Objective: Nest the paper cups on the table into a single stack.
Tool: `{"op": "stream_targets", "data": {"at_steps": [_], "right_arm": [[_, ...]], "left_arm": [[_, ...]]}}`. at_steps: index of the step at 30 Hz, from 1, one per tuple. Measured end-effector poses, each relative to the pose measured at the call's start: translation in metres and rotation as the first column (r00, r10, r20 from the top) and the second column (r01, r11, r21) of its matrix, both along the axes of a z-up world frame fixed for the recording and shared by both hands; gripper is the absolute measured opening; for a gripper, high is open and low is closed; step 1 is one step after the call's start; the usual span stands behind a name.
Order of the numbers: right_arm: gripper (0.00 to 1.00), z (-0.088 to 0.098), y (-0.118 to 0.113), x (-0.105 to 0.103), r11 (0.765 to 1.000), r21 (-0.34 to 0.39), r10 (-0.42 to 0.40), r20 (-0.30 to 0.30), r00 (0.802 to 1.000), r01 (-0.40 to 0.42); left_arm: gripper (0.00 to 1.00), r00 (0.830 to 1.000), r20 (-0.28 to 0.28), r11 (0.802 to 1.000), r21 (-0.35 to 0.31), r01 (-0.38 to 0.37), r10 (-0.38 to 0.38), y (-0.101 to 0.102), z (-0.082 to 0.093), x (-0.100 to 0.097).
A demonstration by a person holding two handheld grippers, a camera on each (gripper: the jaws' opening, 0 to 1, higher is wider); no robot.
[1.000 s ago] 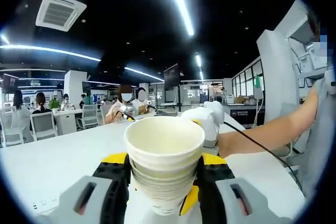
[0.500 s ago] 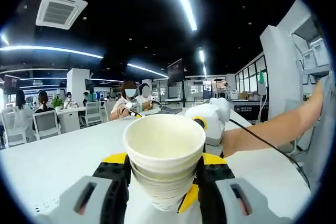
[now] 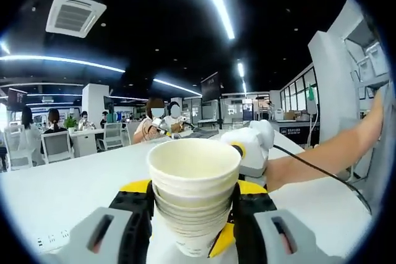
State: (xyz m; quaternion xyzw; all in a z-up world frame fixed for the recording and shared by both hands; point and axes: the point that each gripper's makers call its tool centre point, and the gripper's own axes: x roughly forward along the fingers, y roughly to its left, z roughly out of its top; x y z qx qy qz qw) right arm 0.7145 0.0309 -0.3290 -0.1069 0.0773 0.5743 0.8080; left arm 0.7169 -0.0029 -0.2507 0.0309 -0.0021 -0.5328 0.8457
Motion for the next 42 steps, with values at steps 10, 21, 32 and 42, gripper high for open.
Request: {"op": "stream_targets", "data": {"at_steps": [10,21,32,42], "right_arm": [[0.54,0.0,0.008,-0.001,0.997,0.07,-0.019,-0.04,0.999,0.022],[0.99,-0.013,-0.004,0.009,0.997,0.017,-0.077,-0.012,0.997,0.078],[0.99,0.001,-0.02,-0.001,0.995,0.057,-0.084,0.018,0.996,0.083],[0.98,0.03,-0.085,-0.019,0.969,0.054,-0.246,0.091,0.965,0.242]], "left_arm": [[0.54,0.999,-0.015,0.999,0.016,-0.036,0.036,0.006,-0.011,0.007],[0.93,0.994,0.012,0.993,-0.057,-0.108,0.109,0.015,-0.003,0.02],[0.93,0.993,0.025,0.99,-0.08,-0.112,0.115,0.02,-0.001,0.009],[0.92,0.962,0.025,0.956,-0.124,-0.266,0.271,0.067,0.013,-0.031]]}}
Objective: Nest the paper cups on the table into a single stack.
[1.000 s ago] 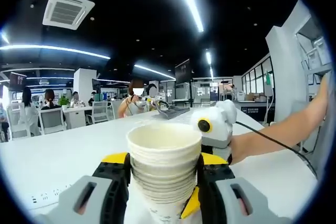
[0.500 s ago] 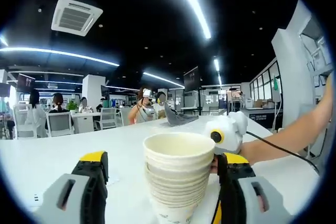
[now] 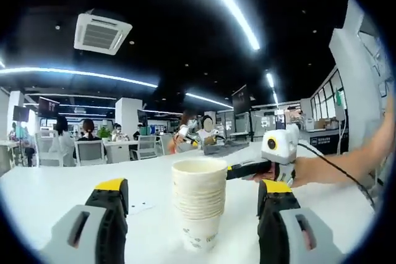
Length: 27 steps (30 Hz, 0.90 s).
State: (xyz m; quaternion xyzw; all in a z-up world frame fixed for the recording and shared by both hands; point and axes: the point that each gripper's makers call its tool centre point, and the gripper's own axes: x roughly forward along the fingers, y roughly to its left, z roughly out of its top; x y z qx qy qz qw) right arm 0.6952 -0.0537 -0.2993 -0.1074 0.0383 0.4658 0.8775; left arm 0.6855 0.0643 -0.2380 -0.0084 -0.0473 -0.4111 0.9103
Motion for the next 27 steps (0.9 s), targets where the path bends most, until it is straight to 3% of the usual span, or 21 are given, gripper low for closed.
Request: {"op": "stream_targets", "data": {"at_steps": [2,6,9,14,16,19,22,27], "right_arm": [[0.97,0.014,-0.012,-0.011,1.0,0.016,-0.021,0.034,0.999,0.021],[0.97,0.04,-0.038,-0.037,0.996,0.03,-0.085,0.074,0.994,0.083],[0.97,0.07,-0.055,-0.06,0.988,0.101,-0.129,0.111,0.985,0.118],[0.93,0.101,-0.079,-0.108,0.977,0.151,-0.173,0.153,0.973,0.15],[0.92,0.104,-0.083,-0.122,0.97,0.177,-0.192,0.158,0.969,0.164],[0.92,0.11,-0.089,-0.153,0.963,0.202,-0.212,0.171,0.962,0.177],[0.9,0.121,-0.096,-0.181,0.942,0.284,-0.239,0.189,0.952,0.18],[0.89,0.119,-0.1,-0.216,0.943,0.268,-0.258,0.208,0.943,0.199]], "left_arm": [[0.92,0.999,-0.027,0.999,-0.05,-0.022,0.021,0.012,0.005,-0.01],[0.9,0.995,-0.046,0.994,-0.068,-0.088,0.085,0.042,0.017,-0.028],[0.88,0.992,-0.056,0.988,-0.093,-0.121,0.116,0.059,0.031,-0.043],[0.89,0.99,-0.023,0.987,-0.072,-0.144,0.142,0.075,0.053,-0.063],[0.9,0.99,0.016,0.988,-0.059,-0.141,0.142,0.072,0.061,-0.09],[0.91,0.992,0.024,0.991,-0.059,-0.122,0.123,0.071,0.065,-0.119],[0.9,0.996,0.007,0.992,-0.09,-0.09,0.091,0.069,0.066,-0.152],[0.89,0.991,0.025,0.986,-0.111,-0.126,0.129,0.077,0.061,-0.193]]}}
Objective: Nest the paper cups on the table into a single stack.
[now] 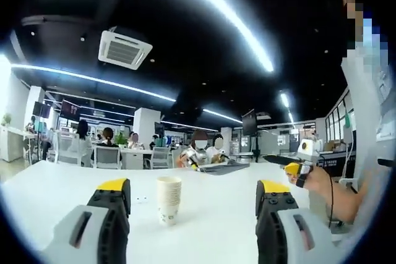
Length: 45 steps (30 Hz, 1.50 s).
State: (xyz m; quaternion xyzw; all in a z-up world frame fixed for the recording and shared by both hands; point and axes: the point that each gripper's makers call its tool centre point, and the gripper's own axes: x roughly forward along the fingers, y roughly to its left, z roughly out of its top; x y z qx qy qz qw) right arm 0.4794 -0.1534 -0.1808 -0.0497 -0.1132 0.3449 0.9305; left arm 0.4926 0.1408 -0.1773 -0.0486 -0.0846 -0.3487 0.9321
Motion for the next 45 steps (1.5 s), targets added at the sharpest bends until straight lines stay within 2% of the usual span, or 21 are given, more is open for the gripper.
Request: {"op": "stream_targets", "data": {"at_steps": [6,12,17,21,25,29,34,39,40,43,45], "right_arm": [[0.88,-0.009,0.002,-0.026,1.0,-0.009,-0.013,0.004,1.0,0.013],[0.88,-0.017,0.001,-0.04,1.0,0.009,-0.027,-0.018,0.999,0.027],[0.84,-0.017,0.004,-0.04,0.997,0.073,0.006,-0.017,1.0,-0.005],[0.84,-0.018,0.015,-0.042,0.996,0.09,0.028,-0.019,0.999,-0.026],[0.84,-0.018,0.019,-0.043,0.995,0.098,0.02,-0.012,1.0,-0.019],[0.83,-0.02,0.014,-0.046,0.995,0.096,-0.015,0.008,1.0,0.014],[0.82,-0.027,0.012,-0.052,0.99,0.139,-0.017,-0.019,1.0,0.019],[0.8,-0.013,0.021,-0.07,0.985,0.171,0.014,-0.007,1.0,-0.013],[0.8,-0.007,0.021,-0.076,0.984,0.178,0.022,0.002,1.0,-0.022],[0.77,0.008,0.02,-0.093,0.983,0.181,0.006,0.029,1.0,-0.012],[0.77,0.015,0.017,-0.101,0.982,0.187,-0.017,0.037,0.999,0.009]], "left_arm": [[0.88,0.996,-0.026,0.996,-0.009,-0.086,0.086,0.012,-0.027,-0.035],[0.87,0.987,0.001,0.987,-0.007,-0.159,0.159,0.032,-0.025,-0.061],[0.85,0.985,-0.002,0.985,-0.019,-0.171,0.171,0.039,-0.027,-0.071],[0.84,0.982,0.039,0.982,0.017,-0.187,0.186,0.036,-0.02,-0.075],[0.84,0.98,0.043,0.981,-0.003,-0.193,0.193,0.036,-0.017,-0.073],[0.83,0.982,0.046,0.983,-0.011,-0.182,0.182,0.027,-0.02,-0.071],[0.79,0.985,0.038,0.986,-0.013,-0.166,0.166,0.019,-0.021,-0.074],[0.65,0.983,0.057,0.984,-0.057,-0.172,0.175,0.015,-0.01,-0.085],[0.63,0.982,0.078,0.984,-0.062,-0.169,0.173,0.012,-0.004,-0.09],[0.64,0.971,0.134,0.977,-0.111,-0.184,0.198,0.013,0.013,-0.102],[0.66,0.971,0.138,0.975,-0.13,-0.178,0.196,0.014,0.014,-0.109]]}}
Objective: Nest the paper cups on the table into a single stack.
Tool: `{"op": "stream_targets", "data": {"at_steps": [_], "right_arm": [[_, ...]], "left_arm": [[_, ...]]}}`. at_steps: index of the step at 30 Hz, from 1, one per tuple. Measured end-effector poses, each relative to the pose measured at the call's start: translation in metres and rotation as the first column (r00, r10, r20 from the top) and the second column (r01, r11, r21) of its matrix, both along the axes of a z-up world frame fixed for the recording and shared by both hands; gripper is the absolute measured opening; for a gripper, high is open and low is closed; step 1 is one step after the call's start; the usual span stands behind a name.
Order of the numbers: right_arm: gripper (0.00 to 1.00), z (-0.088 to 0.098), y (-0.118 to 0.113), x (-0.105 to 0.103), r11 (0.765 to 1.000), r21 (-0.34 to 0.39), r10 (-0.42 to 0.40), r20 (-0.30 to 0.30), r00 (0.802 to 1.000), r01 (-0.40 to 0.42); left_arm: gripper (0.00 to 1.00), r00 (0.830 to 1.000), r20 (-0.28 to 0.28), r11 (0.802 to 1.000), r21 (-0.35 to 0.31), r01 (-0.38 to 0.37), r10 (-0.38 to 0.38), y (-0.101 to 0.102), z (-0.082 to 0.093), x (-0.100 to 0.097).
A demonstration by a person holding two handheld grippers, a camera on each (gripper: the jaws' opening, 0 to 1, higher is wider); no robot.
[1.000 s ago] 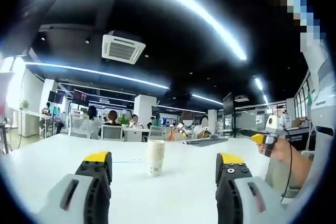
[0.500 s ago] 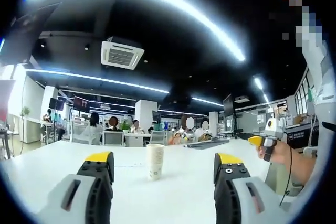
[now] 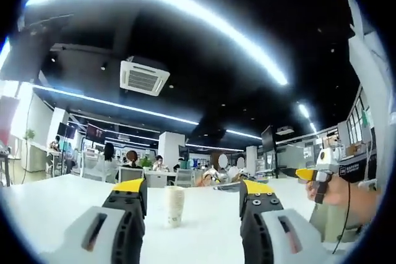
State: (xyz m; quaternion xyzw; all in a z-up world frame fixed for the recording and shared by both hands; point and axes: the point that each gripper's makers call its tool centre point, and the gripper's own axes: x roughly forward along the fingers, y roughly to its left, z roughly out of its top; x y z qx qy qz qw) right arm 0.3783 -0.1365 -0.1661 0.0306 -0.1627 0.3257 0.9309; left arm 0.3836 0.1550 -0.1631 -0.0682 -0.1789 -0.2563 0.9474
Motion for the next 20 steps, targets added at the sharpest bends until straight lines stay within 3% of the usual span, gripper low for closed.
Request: {"op": "stream_targets", "data": {"at_steps": [2,4,8,10,12,14,15,20], "right_arm": [[0.77,0.009,0.002,-0.011,0.999,0.05,0.004,0.017,1.0,-0.005],[0.75,0.013,0.017,-0.025,0.99,0.115,0.073,0.031,0.997,-0.076],[0.73,-0.009,0.061,-0.039,0.985,0.095,0.147,-0.004,0.989,-0.145],[0.73,-0.016,0.078,-0.05,0.979,0.107,0.174,0.003,0.985,-0.174],[0.75,-0.022,0.081,-0.057,0.976,0.128,0.18,0.0,0.984,-0.178],[0.75,-0.028,0.075,-0.06,0.977,0.131,0.17,-0.01,0.985,-0.167],[0.75,-0.031,0.069,-0.06,0.978,0.138,0.159,-0.02,0.987,-0.155],[0.75,-0.042,0.066,-0.074,0.968,0.176,0.191,-0.047,0.981,-0.18]], "left_arm": [[0.64,1.0,-0.009,1.0,-0.023,0.001,-0.002,0.003,-0.004,-0.006],[0.6,1.0,-0.013,0.999,-0.035,0.001,-0.001,0.003,-0.012,-0.011],[0.43,0.998,-0.063,1.0,-0.019,-0.013,0.012,0.003,-0.045,-0.017],[0.32,0.992,-0.121,0.999,-0.032,-0.044,0.039,0.009,-0.067,-0.022],[0.25,0.982,-0.19,0.996,-0.088,-0.014,-0.003,0.008,-0.082,-0.027],[0.29,0.977,-0.212,0.987,-0.161,-0.016,-0.019,0.013,-0.086,-0.033],[0.31,0.976,-0.218,0.986,-0.167,-0.022,-0.015,0.015,-0.087,-0.034],[0.32,0.97,-0.241,0.991,-0.12,-0.051,0.02,0.024,-0.094,-0.042]]}}
